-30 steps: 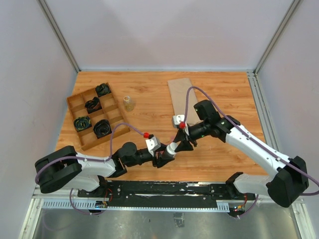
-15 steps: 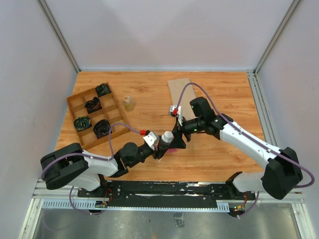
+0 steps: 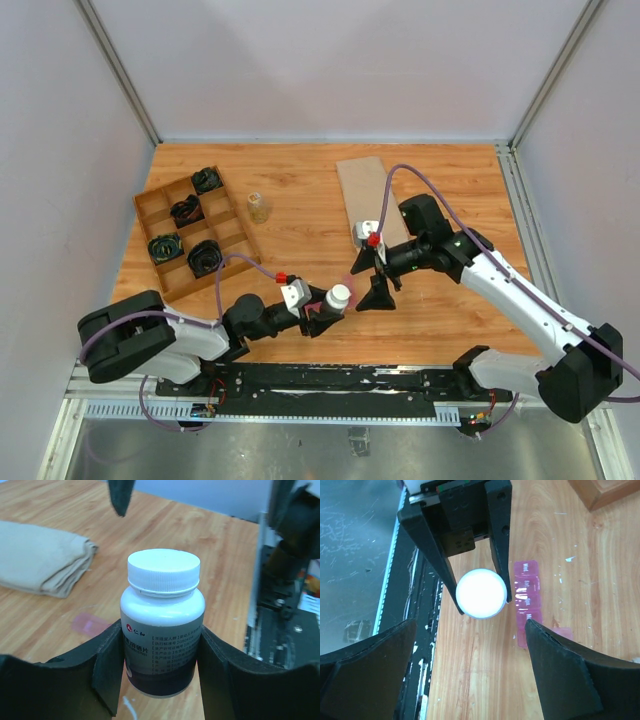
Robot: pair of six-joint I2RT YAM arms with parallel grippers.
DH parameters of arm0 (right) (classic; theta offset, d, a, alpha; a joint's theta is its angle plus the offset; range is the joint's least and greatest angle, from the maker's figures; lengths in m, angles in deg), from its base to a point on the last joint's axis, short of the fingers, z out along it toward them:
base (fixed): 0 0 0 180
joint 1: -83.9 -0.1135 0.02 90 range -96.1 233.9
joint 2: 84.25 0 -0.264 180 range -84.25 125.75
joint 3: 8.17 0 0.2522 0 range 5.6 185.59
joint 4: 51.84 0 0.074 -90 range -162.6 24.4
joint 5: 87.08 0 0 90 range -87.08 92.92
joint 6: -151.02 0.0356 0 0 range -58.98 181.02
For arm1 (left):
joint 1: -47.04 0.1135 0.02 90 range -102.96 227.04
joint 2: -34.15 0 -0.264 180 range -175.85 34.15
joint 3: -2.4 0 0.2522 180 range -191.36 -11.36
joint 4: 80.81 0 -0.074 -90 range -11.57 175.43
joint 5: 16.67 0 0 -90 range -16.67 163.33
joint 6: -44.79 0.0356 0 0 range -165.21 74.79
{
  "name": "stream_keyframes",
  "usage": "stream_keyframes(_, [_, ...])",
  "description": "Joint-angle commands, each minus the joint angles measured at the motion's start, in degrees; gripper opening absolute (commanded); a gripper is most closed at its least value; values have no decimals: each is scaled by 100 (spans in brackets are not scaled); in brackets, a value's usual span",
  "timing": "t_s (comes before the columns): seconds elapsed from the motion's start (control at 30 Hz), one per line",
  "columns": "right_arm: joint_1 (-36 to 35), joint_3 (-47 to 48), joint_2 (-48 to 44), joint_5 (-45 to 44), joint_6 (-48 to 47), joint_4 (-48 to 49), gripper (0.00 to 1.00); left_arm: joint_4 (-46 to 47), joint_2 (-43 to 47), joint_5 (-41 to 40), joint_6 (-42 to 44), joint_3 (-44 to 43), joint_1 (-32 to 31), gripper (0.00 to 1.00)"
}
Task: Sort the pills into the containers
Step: Screw the lid of the pill bottle onto the pill bottle.
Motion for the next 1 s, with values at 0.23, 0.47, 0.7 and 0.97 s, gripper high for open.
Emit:
stream_keyframes(0.23, [43, 112, -70, 1928, -4421, -2830, 92, 464, -61, 2660, -577, -223, 15, 0])
stream_keyframes(0.47, [-207, -255, -272, 1415, -4253, -2216, 88, 529, -519, 2962, -732, -570, 14, 0])
stream_keyframes(0.7, [-487, -384, -308, 999, -3726, -1643, 73, 935, -983, 3088, -974, -687, 14, 0])
stream_keyframes(0.97, [-653, -506, -299, 656, -3460, -1314, 62, 1124, -1096, 3131, -1058, -719, 18, 0])
